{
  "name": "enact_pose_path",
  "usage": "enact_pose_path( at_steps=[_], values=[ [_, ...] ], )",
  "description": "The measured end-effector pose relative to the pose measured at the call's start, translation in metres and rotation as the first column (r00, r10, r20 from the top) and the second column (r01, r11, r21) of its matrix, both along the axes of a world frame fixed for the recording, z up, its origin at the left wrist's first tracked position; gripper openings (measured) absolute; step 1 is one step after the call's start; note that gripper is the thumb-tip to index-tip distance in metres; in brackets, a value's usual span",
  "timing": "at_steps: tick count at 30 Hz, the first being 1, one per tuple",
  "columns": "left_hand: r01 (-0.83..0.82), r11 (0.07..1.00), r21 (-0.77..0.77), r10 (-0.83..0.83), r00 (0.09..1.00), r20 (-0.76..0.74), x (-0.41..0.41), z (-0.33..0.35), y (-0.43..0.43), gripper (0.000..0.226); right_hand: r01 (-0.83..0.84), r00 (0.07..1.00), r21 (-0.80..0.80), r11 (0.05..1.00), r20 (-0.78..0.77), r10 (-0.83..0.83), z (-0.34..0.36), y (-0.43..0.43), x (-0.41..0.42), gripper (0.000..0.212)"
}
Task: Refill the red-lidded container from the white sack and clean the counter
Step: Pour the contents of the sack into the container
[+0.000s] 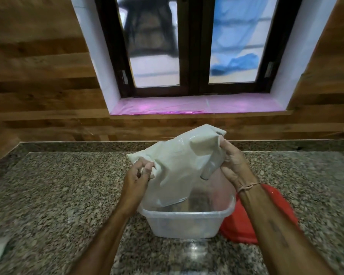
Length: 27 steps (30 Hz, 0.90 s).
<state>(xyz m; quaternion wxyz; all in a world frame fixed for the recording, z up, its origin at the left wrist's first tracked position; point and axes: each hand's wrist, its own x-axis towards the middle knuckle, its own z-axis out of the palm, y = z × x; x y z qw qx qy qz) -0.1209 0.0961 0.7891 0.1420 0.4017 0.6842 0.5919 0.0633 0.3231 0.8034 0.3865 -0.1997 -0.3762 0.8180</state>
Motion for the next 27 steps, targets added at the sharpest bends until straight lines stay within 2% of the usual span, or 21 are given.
enact_pose_path(
  at_steps=[2,3,5,7,9,13,17,19,22,25,27],
  values=[
    [-0.076,0.997,0.028,0.077,0.996,-0.052,0.0,-0.005,0.001,0.01,0.002,0.999,0.0,1.0,0.035,-0.002,-0.003,0.006,0.001,0.041],
    [-0.112,0.993,0.028,0.114,0.992,-0.056,-0.001,-0.006,0.0,0.018,0.006,0.999,-0.003,1.0,0.042,-0.005,-0.004,0.007,0.001,0.038],
    [-0.126,0.992,-0.013,0.126,0.991,0.052,-0.004,-0.003,-0.002,0.055,0.025,0.998,-0.009,1.0,0.053,-0.025,-0.004,0.008,0.002,0.025],
    [-0.097,0.994,-0.058,0.106,0.978,0.178,-0.006,0.002,-0.003,0.095,0.053,0.996,0.012,0.999,0.074,-0.054,-0.006,0.008,0.003,0.026],
    [-0.093,0.994,-0.048,0.102,0.963,0.251,-0.003,0.007,-0.003,0.103,0.061,0.993,0.034,0.998,0.103,-0.064,-0.007,0.011,0.004,0.035],
    [-0.102,0.995,0.018,0.087,0.917,0.389,-0.003,0.01,-0.003,0.085,-0.017,0.998,0.049,0.999,0.057,0.014,-0.006,0.015,0.011,0.074],
    [-0.096,0.995,-0.001,0.087,0.906,0.414,-0.002,0.01,-0.005,0.08,-0.099,0.995,0.099,0.99,0.039,0.096,-0.005,0.017,0.016,0.084],
    [-0.1,0.995,0.024,0.081,0.906,0.415,-0.001,0.011,-0.005,0.081,-0.112,0.994,0.091,0.989,0.007,0.112,-0.006,0.017,0.018,0.081],
    [-0.093,0.994,0.054,0.061,0.902,0.427,-0.002,0.011,-0.006,0.076,-0.098,0.994,0.081,0.992,-0.035,0.101,-0.004,0.014,0.018,0.053],
    [-0.055,0.994,0.097,0.005,0.893,0.45,-0.002,0.011,-0.009,0.053,-0.046,0.999,0.101,0.994,0.01,0.045,0.001,0.009,0.015,0.057],
    [-0.058,0.99,0.125,-0.007,0.884,0.468,0.001,0.011,-0.01,0.036,-0.009,0.998,0.13,0.991,0.062,0.001,0.003,0.006,0.014,0.048]
  ],
)
